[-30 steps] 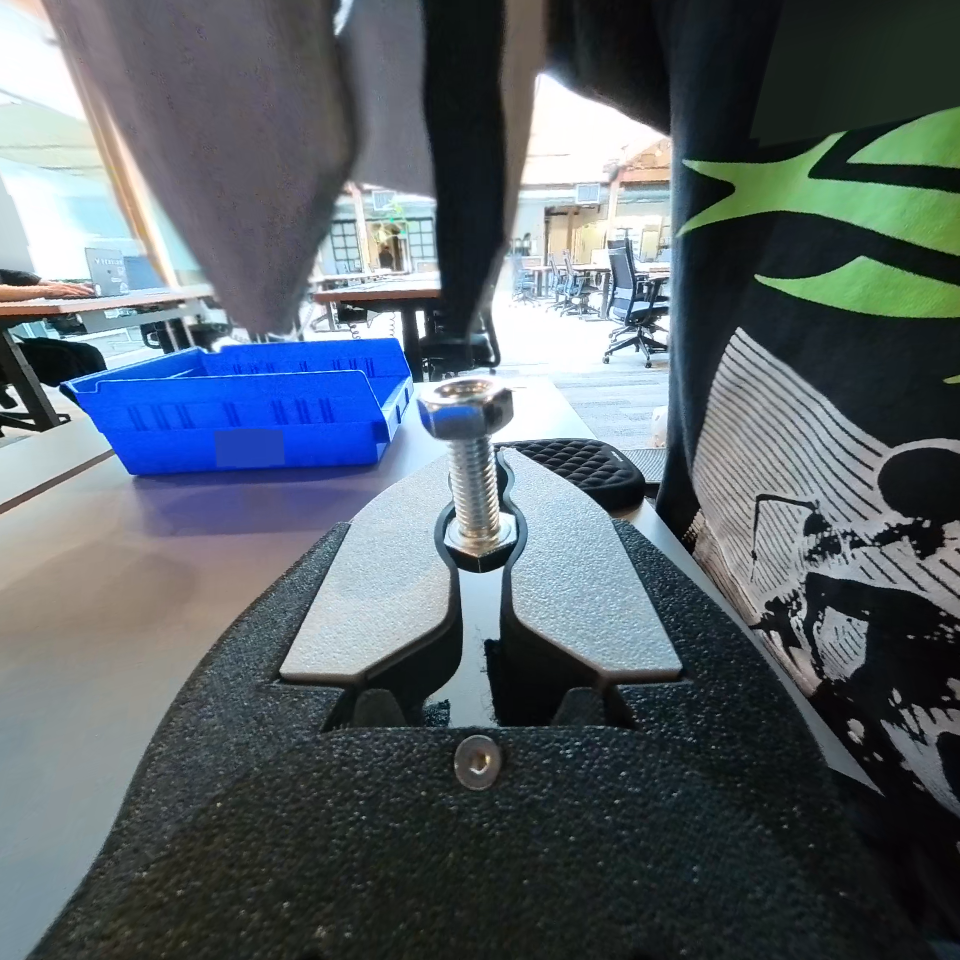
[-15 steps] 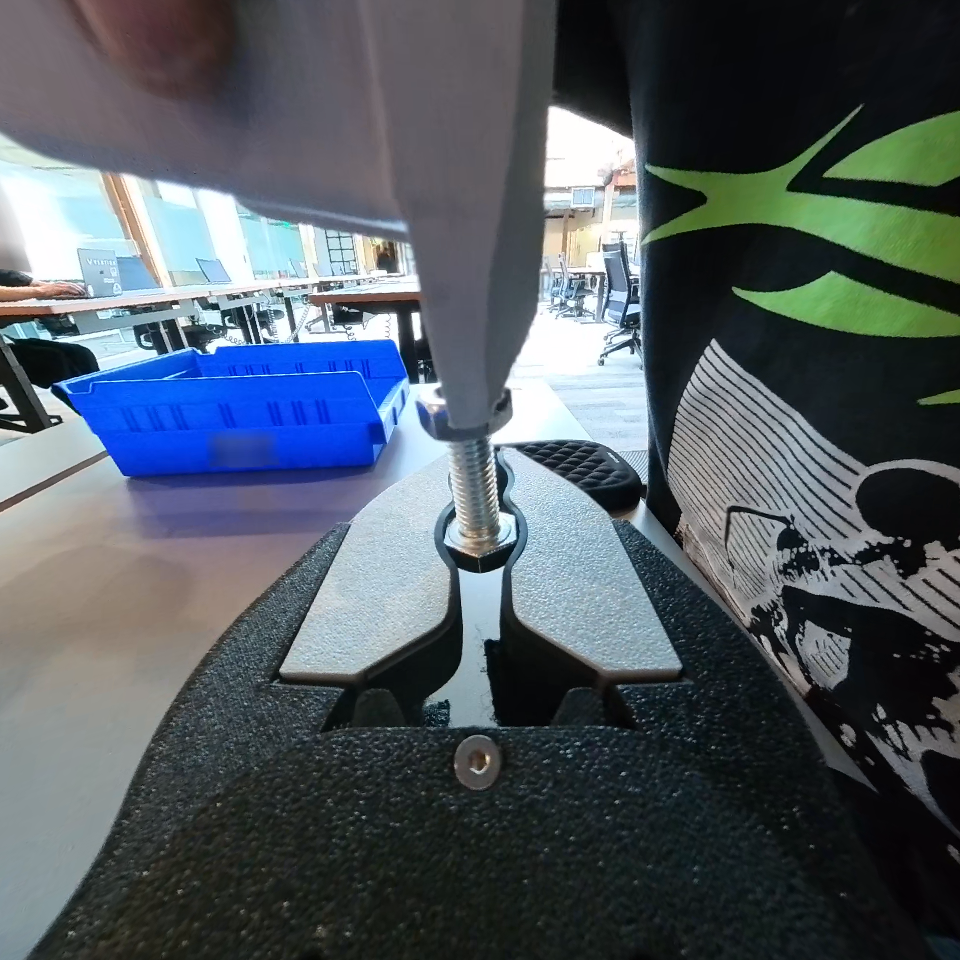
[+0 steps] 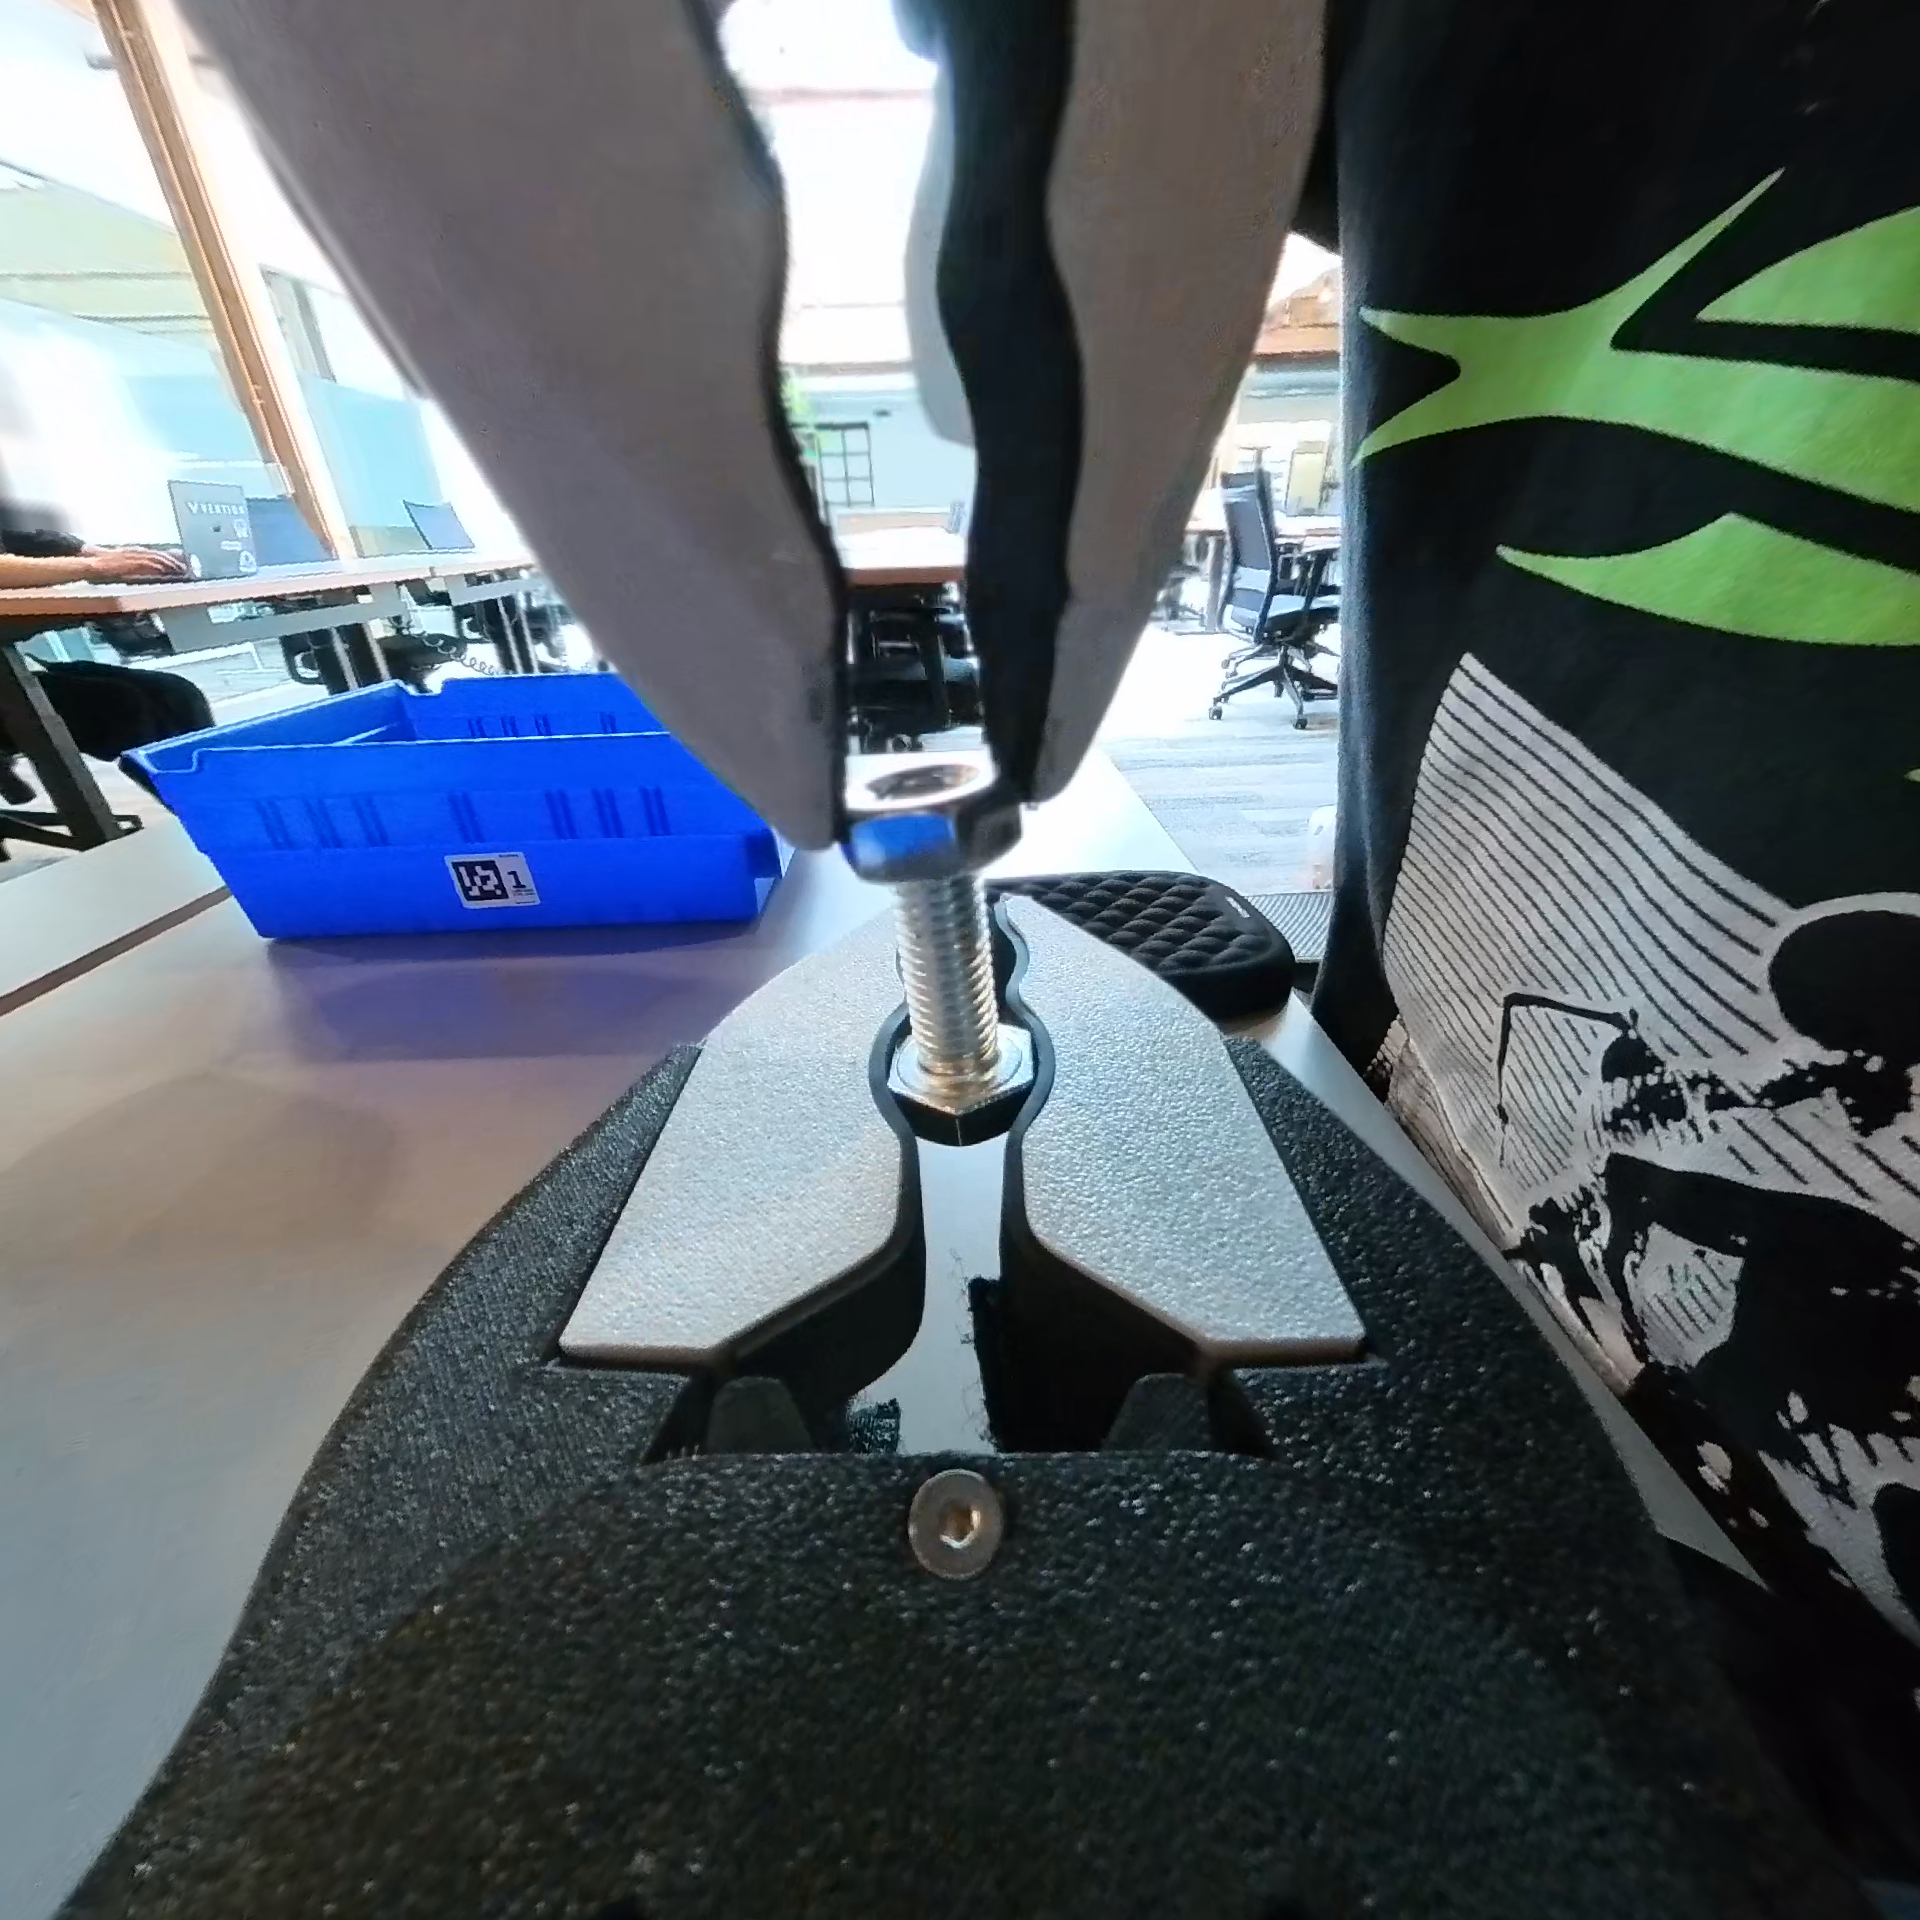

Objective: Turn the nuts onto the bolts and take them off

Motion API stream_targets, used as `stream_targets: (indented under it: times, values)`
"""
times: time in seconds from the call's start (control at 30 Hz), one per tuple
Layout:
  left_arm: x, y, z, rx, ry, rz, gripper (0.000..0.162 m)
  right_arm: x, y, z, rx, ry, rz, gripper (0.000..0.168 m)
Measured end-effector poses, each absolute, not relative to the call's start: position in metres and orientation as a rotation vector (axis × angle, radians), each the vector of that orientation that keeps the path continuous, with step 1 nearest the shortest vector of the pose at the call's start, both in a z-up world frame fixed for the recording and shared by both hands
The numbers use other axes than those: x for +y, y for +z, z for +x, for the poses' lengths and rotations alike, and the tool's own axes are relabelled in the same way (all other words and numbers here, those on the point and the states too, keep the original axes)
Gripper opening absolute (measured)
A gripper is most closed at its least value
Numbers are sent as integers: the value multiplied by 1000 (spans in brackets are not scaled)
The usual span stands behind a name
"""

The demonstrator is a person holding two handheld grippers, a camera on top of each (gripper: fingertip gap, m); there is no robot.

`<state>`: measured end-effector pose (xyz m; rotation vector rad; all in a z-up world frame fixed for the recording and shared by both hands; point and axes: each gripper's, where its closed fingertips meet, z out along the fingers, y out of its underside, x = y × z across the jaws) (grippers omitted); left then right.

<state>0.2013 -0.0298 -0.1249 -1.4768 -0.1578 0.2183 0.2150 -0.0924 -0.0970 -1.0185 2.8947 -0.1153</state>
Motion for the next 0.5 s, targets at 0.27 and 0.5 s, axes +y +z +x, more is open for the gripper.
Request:
stream_targets:
  times: [0.27, 0.5]
  values:
    - [-31, -124, 202, -156, 219, -1469, 10, -93, -96, 216, 2892, -164, -971, 34]
    - [-30, -123, 202, -152, 214, -1468, 10, -98, -80, 222, 2295, -216, -2146, 40]
